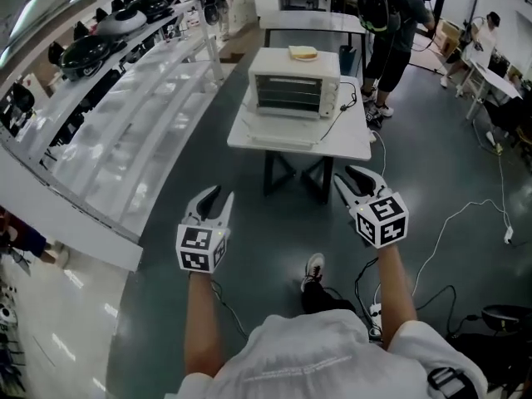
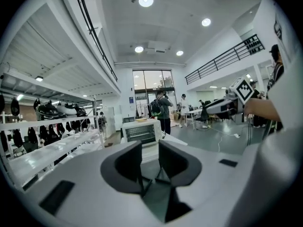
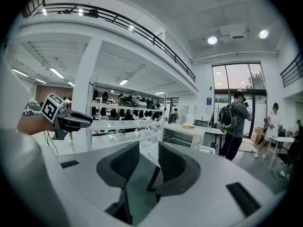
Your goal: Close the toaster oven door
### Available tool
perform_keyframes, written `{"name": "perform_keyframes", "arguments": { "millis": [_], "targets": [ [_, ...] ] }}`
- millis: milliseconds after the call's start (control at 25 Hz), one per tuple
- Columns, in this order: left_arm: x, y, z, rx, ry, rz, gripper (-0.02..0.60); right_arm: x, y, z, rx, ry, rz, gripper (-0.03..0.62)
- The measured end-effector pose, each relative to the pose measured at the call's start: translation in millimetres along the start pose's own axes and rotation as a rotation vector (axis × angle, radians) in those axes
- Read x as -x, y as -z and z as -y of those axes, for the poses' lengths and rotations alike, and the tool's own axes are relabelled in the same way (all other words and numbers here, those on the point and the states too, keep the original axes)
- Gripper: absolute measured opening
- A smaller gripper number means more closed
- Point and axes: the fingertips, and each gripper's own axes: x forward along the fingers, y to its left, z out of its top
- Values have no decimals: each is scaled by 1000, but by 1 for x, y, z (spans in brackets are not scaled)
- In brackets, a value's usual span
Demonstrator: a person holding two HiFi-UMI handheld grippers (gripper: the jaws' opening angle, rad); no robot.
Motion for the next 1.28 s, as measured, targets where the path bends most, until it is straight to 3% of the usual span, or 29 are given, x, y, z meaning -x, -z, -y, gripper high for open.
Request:
{"name": "perform_keyframes", "arguments": {
  "millis": [320,720,1000,1280],
  "targets": [
    [-140,-34,-19,12,-6,-39,118,-87,-1,119,-58,-8,-22,135],
    [-289,-18,-23,84,43,-135,118,-163,41,193,-101,-60,-120,135],
    [-334,27,-56,143,46,-248,118,-211,81,200,-185,-49,-212,135],
    [-375,109,-97,191,120,-398,118,-271,138,199,-273,20,-332,135]
  ]
}}
